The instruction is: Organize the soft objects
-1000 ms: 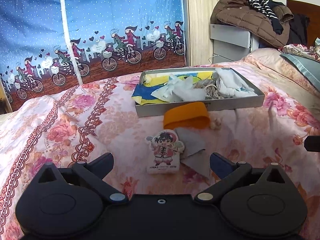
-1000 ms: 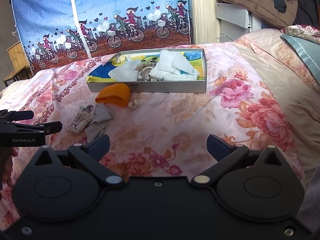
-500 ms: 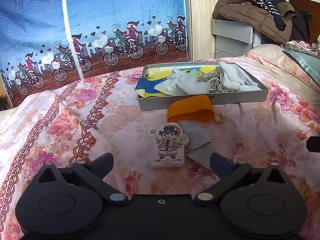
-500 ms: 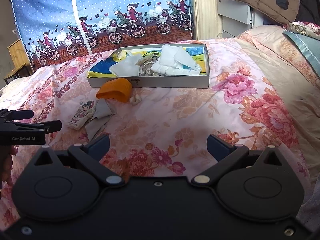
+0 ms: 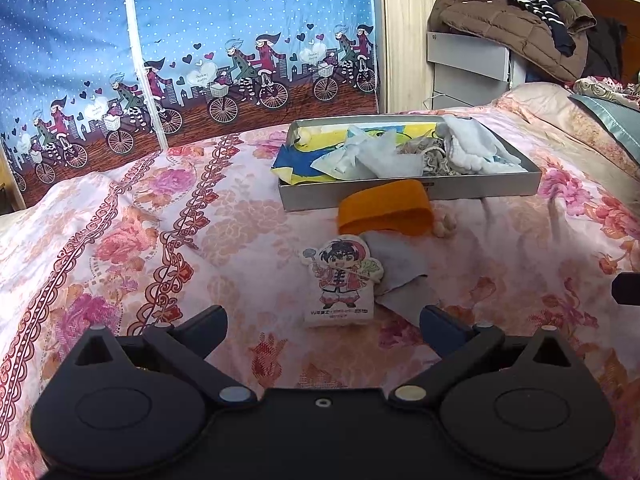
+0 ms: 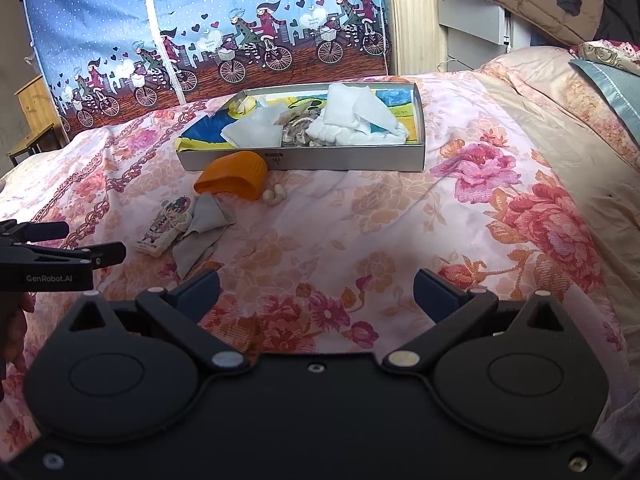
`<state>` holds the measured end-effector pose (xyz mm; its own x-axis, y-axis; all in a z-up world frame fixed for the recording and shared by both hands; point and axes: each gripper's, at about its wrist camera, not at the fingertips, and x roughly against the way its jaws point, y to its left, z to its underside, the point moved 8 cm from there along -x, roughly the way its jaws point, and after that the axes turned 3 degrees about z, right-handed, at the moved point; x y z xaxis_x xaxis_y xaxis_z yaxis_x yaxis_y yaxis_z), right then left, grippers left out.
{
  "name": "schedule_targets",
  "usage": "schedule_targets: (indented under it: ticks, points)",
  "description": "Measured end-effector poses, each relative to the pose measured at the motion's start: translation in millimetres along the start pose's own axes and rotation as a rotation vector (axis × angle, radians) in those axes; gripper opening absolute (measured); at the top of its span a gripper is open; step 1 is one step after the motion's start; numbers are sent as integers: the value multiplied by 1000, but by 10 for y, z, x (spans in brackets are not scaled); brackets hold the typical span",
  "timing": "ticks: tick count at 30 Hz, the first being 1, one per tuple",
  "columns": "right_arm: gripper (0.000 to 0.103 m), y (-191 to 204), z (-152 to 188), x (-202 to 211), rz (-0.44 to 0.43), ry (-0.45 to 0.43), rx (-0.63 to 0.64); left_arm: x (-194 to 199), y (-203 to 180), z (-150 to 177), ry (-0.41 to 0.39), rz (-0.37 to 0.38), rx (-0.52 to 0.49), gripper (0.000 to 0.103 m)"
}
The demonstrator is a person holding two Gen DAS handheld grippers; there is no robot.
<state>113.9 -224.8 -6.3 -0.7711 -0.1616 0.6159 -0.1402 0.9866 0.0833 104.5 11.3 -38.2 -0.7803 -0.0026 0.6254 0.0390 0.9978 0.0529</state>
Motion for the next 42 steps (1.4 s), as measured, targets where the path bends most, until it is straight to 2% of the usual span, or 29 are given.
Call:
schedule_targets:
  ticks: [42]
  points:
    - [103,171,-9,-268,-28,28,-6,-74,105,3,6,-7,23,102]
